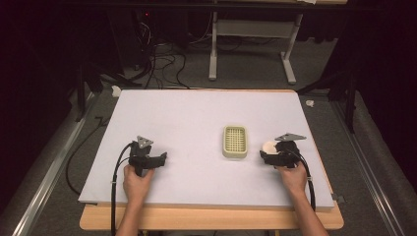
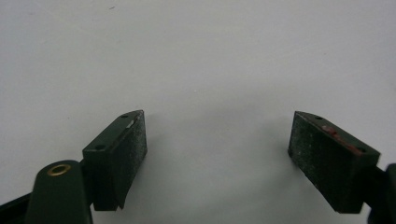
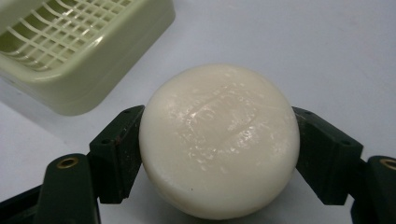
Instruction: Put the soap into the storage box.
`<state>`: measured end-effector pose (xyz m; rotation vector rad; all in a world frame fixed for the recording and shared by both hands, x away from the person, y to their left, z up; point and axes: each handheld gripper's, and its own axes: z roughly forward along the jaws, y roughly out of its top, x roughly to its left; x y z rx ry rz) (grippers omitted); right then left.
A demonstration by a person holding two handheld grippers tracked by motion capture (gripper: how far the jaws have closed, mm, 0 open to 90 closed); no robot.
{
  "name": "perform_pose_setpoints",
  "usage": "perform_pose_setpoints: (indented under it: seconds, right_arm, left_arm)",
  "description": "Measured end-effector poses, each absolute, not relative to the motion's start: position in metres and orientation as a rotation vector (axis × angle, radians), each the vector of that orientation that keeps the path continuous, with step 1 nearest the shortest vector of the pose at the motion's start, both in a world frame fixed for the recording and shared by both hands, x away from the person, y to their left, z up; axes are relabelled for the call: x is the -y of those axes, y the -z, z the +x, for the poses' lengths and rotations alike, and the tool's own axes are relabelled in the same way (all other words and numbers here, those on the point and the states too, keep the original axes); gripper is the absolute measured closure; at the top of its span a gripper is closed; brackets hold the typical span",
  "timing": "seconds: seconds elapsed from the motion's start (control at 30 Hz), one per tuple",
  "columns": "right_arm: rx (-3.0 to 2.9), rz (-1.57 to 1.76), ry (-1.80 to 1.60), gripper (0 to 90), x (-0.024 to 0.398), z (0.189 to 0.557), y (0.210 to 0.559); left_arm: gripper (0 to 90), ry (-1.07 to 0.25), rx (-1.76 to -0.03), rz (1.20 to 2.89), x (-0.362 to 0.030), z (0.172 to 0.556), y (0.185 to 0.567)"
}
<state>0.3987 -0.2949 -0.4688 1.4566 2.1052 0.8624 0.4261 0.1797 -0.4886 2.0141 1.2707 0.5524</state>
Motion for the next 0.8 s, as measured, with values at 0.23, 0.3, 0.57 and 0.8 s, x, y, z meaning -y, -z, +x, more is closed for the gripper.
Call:
perform_pose_setpoints:
  seconds: [0.23, 0.3, 0.57, 0.8]
  right_arm:
    - [-2.098, 1.434, -0.916, 24.5, 0.294, 0.393, 0.461]
    - [-2.103, 1.434, -0.919, 24.5, 0.294, 0.393, 0.461]
    - [-2.11, 1.411, -0.988, 24.5, 0.293, 0.388, 0.453]
    - [-2.118, 1.374, -1.006, 24.5, 0.29, 0.384, 0.444]
  left_arm:
    - [19.7, -0.551, -1.271, 2.013, -0.18, 0.426, 0.489]
    - [19.7, -0.551, -1.271, 2.014, -0.18, 0.426, 0.489]
    - [19.7, -0.551, -1.272, 2.014, -0.18, 0.426, 0.489]
    - [19.7, -0.552, -1.272, 2.014, -0.18, 0.426, 0.489]
